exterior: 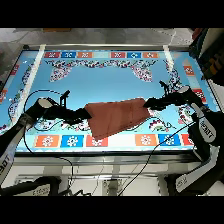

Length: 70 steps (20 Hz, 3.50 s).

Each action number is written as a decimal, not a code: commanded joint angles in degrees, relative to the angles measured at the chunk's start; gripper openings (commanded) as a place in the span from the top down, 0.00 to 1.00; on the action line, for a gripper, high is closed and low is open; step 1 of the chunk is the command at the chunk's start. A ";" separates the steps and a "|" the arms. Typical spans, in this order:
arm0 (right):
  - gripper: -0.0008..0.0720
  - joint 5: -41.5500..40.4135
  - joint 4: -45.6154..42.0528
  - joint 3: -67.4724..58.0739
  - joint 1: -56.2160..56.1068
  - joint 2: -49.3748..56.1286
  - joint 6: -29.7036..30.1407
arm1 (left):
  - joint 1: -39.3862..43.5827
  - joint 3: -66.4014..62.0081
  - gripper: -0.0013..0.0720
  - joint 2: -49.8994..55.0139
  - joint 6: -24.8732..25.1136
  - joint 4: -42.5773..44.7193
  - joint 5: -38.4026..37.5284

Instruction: Fold the clothes and pants, and hang the long-sleeved shirts on hangers.

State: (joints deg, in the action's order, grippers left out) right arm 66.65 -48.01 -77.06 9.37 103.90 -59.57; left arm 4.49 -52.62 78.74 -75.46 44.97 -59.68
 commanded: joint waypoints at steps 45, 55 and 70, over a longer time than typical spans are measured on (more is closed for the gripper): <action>0.96 37.18 -51.08 -23.23 56.61 -46.42 -37.40 | -11.13 -16.28 0.17 -32.50 15.10 0.04 3.17; 0.25 30.75 -50.88 -23.21 70.05 -46.58 -38.66 | -11.13 -16.28 0.17 -32.48 15.10 0.04 3.76; 0.96 23.82 -20.37 -15.74 44.57 -42.49 -33.44 | -11.13 -16.26 0.17 -32.48 15.06 0.00 4.09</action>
State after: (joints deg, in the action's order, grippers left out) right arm 92.31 -73.25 -94.02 65.23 61.23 -94.89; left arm -6.57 -68.86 46.28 -60.45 44.97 -55.59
